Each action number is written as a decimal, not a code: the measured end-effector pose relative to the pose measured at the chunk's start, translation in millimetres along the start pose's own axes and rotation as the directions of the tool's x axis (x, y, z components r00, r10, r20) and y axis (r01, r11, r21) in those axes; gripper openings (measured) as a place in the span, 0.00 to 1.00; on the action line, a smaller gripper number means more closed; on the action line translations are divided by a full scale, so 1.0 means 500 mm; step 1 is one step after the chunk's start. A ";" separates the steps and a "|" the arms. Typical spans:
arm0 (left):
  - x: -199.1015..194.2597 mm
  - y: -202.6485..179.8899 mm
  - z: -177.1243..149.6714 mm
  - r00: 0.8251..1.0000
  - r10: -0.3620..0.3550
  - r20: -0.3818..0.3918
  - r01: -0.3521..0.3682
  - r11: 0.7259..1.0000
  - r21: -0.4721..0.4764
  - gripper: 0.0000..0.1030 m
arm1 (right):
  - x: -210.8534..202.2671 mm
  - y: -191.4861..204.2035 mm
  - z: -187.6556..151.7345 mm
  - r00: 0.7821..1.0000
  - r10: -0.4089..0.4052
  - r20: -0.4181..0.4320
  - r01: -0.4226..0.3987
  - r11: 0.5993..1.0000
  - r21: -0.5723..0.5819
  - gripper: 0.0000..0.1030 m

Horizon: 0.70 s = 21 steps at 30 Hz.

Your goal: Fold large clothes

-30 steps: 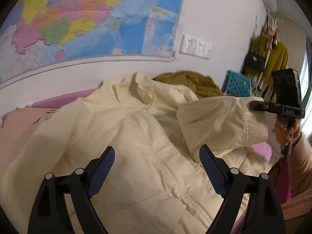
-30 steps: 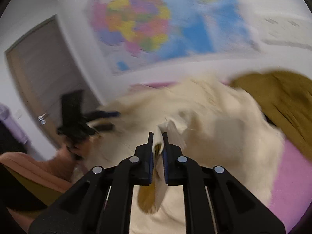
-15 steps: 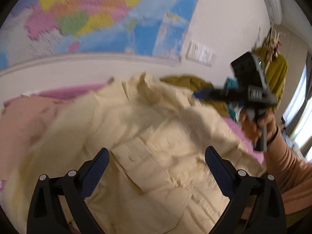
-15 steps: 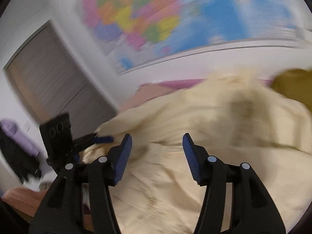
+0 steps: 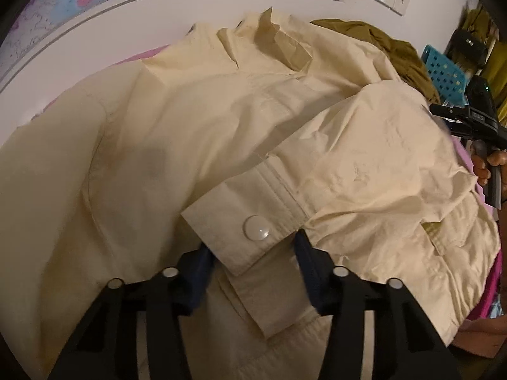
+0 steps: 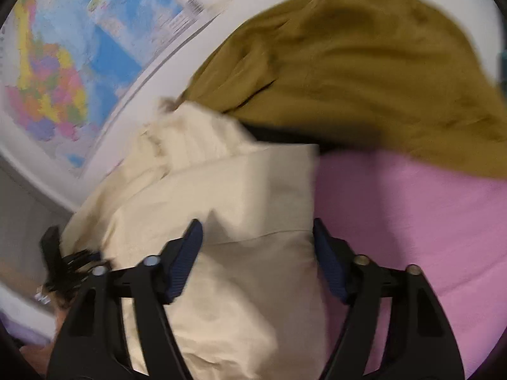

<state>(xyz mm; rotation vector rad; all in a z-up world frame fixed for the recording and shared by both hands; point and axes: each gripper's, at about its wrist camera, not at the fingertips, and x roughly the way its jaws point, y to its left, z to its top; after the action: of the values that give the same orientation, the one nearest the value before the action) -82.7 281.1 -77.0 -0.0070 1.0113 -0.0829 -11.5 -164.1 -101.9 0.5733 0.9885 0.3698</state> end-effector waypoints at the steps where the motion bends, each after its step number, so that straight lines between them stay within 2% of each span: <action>1: 0.000 0.000 0.003 1.000 0.010 0.004 -0.010 1.000 0.002 0.40 | 0.008 0.010 0.003 1.000 0.009 -0.003 -0.009 1.000 -0.010 0.25; 2: -0.006 -0.001 0.007 1.000 0.017 0.010 -0.017 1.000 0.002 0.37 | 0.008 0.021 0.006 1.000 0.024 -0.002 -0.024 0.999 -0.031 0.16; 4: -0.013 0.001 0.016 1.000 0.015 0.023 -0.015 1.000 -0.001 0.33 | -0.024 0.044 0.013 0.999 0.015 0.049 -0.011 0.997 -0.073 0.08; 6: -0.021 0.001 0.026 0.999 0.014 0.037 -0.013 1.000 -0.003 0.19 | -0.088 0.069 0.030 0.988 0.028 0.155 -0.013 0.995 -0.103 0.06; 7: -0.019 -0.003 0.037 0.999 0.026 0.043 -0.026 1.000 -0.002 0.13 | -0.123 0.072 0.034 0.978 0.013 0.210 0.011 0.993 -0.113 0.05; 8: -0.018 -0.006 0.044 0.998 0.036 0.044 -0.036 0.999 0.001 0.08 | -0.160 0.083 0.040 0.958 -0.027 0.286 0.068 0.989 -0.135 0.05; 9: -0.013 -0.011 0.051 0.999 0.028 0.042 -0.028 1.000 0.005 0.08 | -0.177 0.080 0.040 0.950 -0.038 0.310 0.084 0.987 -0.138 0.05; 10: -0.007 -0.013 0.057 0.999 0.004 0.039 -0.004 1.000 0.001 0.11 | -0.183 0.073 0.041 0.949 -0.019 0.315 0.060 0.991 -0.122 0.05; 11: -0.003 -0.015 0.063 0.999 -0.017 0.041 0.017 1.000 -0.004 0.20 | -0.171 0.066 0.040 0.959 -0.012 0.284 0.048 0.991 -0.121 0.05; 12: 0.001 -0.017 0.066 0.997 -0.043 0.056 0.043 0.999 0.000 0.29 | -0.158 0.063 0.037 0.963 -0.041 0.265 0.077 0.989 -0.128 0.07; 13: 0.002 -0.017 0.068 0.996 -0.059 0.064 0.058 0.998 0.004 0.38 | -0.130 0.052 0.031 0.968 -0.114 0.222 0.142 0.983 -0.114 0.12; 14: 0.002 -0.016 0.072 0.995 -0.073 0.065 0.073 0.997 -0.001 0.59 | -0.112 0.042 0.030 0.971 -0.134 0.196 0.157 0.982 -0.107 0.15; 15: 0.001 -0.012 0.074 0.994 -0.090 0.068 0.091 0.996 -0.012 0.68 | -0.096 0.033 0.027 0.974 -0.149 0.171 0.167 0.981 -0.101 0.22; 17: -0.003 -0.008 0.083 0.988 -0.131 0.085 0.133 0.991 -0.015 0.71 | -0.079 0.013 0.014 0.976 -0.157 0.151 0.171 0.981 -0.086 0.27; 18: 0.002 -0.009 0.094 0.989 -0.127 0.080 0.128 0.992 -0.009 0.80 | -0.078 0.009 0.013 0.977 -0.156 0.148 0.169 0.982 -0.083 0.36; 19: 0.009 -0.013 0.103 0.991 -0.115 0.071 0.116 0.993 -0.007 0.83 | -0.078 0.006 0.013 0.975 -0.160 0.152 0.172 0.982 -0.071 0.41; 21: 0.035 -0.020 0.122 0.991 -0.132 0.036 0.132 0.991 -0.007 0.83 | -0.075 0.009 0.016 0.978 -0.141 0.156 0.152 0.986 -0.063 0.43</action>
<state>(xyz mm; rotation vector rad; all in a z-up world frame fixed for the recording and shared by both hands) -22.6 267.6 -58.9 -0.0842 0.9748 -0.1982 -23.7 -182.8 -70.4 0.4508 0.8611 0.2274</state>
